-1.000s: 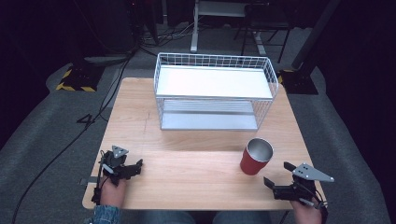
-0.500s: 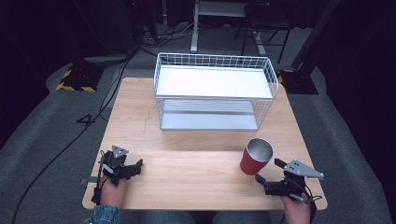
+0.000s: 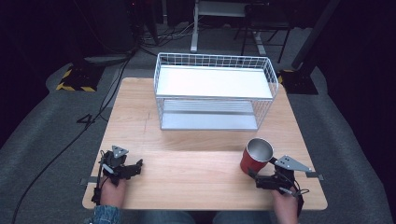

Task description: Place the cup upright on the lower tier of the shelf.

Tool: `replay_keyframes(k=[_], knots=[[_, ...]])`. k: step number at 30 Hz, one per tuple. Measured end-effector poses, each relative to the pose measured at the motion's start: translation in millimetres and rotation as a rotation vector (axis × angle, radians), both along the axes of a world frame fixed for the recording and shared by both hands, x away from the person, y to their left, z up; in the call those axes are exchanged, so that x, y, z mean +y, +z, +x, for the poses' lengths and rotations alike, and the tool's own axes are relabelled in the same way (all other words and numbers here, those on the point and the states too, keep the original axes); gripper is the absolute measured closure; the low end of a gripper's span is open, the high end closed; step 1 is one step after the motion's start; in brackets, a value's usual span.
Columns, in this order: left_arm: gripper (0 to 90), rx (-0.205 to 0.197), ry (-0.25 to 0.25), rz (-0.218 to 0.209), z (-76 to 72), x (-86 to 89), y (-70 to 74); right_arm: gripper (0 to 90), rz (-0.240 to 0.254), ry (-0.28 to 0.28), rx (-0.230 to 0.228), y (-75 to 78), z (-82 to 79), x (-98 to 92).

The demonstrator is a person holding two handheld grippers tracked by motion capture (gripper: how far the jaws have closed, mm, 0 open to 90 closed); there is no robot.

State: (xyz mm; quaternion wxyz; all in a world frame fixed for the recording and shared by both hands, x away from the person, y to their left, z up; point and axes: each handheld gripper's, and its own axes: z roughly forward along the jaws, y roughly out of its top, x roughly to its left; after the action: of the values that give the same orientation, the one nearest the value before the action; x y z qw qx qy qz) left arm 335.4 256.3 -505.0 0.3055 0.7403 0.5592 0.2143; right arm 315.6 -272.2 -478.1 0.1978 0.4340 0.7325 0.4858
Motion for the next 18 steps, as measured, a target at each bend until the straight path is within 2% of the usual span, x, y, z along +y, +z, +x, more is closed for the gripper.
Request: replay_keyframes(k=[2, 4, 8, 10, 18], knots=[[13.5, -0.001, 0.000, 0.000, 0.0, 0.0, 0.0, 0.0, 0.008, -0.010, 0.007, -2.5, 2.0, 1.1], [13.5, 0.000, 0.000, 0.001, 0.0, 0.0, 0.0, 0.0, -0.019, -0.036, 0.001, -5.1, 3.7, 3.6], [13.6, 0.000, 0.000, 0.001, 0.0, 0.1, 0.0, 2.1, -0.031, -0.051, -0.003, -7.6, 5.4, 6.5], [13.5, -0.001, 0.000, 0.000, 0.0, 0.0, 0.0, 11.9, -0.043, -0.035, -0.005, -9.8, 6.4, 8.7], [13.5, -0.001, 0.002, -0.001, 0.0, -0.1, 0.0, 13.9, -0.067, -0.010, -0.013, -16.9, 10.4, 9.3]])
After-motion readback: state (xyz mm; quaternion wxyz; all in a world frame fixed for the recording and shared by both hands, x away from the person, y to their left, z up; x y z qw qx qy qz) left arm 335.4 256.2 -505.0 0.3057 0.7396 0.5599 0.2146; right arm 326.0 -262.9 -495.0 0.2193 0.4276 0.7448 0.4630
